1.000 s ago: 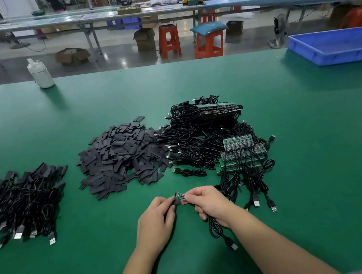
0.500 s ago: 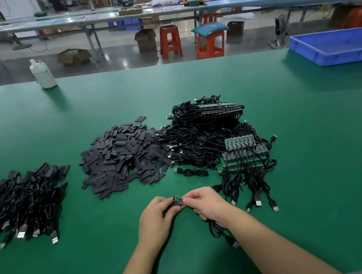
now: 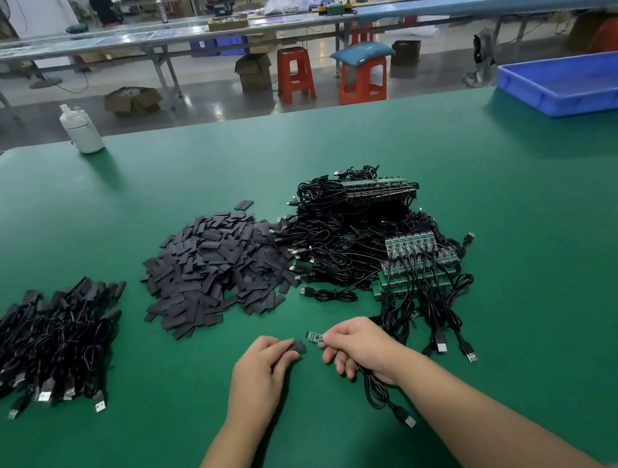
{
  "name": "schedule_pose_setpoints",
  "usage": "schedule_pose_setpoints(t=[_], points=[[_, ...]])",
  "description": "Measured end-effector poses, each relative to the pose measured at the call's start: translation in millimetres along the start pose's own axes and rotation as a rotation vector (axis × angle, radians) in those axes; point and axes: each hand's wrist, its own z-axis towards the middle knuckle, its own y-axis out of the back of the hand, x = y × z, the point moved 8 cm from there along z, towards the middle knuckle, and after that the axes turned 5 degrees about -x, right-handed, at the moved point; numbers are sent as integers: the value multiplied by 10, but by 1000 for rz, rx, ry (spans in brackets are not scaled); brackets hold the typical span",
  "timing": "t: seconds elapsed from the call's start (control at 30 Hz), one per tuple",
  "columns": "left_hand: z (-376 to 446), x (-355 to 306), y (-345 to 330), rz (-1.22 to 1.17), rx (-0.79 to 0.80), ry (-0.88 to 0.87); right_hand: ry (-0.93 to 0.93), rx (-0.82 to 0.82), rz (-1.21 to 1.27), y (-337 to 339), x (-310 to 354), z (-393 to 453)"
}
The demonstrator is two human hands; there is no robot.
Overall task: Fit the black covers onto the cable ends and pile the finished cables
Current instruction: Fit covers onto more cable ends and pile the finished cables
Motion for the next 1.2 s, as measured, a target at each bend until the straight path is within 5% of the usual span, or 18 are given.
schedule_pose_setpoints(t=[1.2], points=[[117, -210, 19, 160, 208, -218, 36, 185, -185, -110, -18, -33]])
